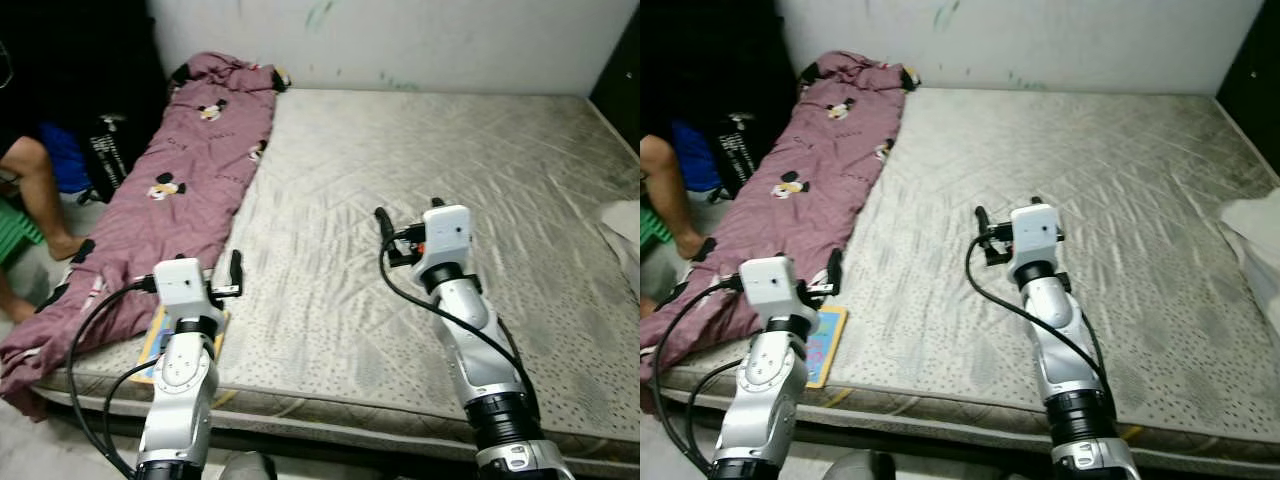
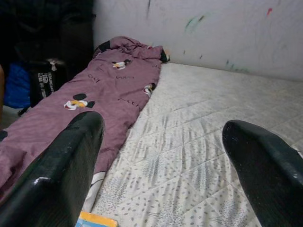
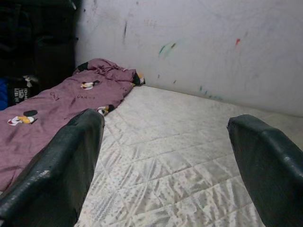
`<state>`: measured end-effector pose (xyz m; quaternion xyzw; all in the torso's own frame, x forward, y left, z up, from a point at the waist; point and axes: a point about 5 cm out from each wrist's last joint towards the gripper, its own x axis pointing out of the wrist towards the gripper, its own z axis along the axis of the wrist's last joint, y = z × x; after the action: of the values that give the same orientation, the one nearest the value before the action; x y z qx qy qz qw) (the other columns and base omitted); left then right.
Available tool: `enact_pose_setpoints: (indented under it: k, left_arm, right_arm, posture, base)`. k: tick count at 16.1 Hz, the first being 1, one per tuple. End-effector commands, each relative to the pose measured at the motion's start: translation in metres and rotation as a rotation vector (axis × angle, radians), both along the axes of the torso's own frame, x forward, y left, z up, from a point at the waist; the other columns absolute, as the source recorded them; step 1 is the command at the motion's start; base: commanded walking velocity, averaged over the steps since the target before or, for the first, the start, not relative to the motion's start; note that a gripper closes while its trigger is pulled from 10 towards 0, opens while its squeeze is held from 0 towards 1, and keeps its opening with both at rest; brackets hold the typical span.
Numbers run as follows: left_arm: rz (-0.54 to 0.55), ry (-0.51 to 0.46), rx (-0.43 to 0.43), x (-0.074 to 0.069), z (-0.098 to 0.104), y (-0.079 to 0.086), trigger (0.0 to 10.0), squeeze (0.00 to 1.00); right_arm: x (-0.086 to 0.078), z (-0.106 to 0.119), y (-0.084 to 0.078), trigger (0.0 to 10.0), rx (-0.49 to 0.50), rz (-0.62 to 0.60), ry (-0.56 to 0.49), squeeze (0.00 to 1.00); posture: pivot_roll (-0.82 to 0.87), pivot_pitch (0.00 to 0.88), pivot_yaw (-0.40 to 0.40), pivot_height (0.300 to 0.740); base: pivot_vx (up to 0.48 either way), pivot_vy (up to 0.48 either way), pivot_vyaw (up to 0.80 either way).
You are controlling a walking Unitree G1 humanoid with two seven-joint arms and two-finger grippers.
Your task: Clean up the room
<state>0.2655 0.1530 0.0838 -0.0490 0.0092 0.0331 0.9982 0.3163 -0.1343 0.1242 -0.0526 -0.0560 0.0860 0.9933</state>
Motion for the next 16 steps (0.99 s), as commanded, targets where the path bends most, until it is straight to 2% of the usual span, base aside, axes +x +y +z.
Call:
enact_pose_setpoints:
  k: [1, 14, 16]
  left_arm:
    - [0.011, -0.014, 0.004, 0.0012, 0.0038, 0.0043, 10.0, 0.0]
    - [0.012, -0.013, -0.004, 0.0011, 0.0035, 0.0041, 10.0, 0.0]
    - [0.017, -0.007, -0.025, 0.0028, 0.0033, 0.0022, 10.0, 0.0]
  right_arm:
    - [0.0008, 0.0015, 0.0009, 10.0, 0.012, 0.002, -0.005, 0.0]
    - [0.0011, 0.0015, 0.0006, 10.0, 0.011, 0.003, -0.005, 0.0]
    - [0.0005, -0.0003, 0.0021, 10.0, 0.001, 0.028, 0.011, 0.0]
  posture:
    - [-0.04, 0.0, 0.029, 0.74]
    - [-0.04, 0.0, 0.029, 0.74]
    - [-0.04, 0.0, 0.02, 0.74]
  base:
    - [0.0, 0.42, 0.0]
    - [0.0, 0.425, 0.0]
    - [0.0, 0.48, -0.72]
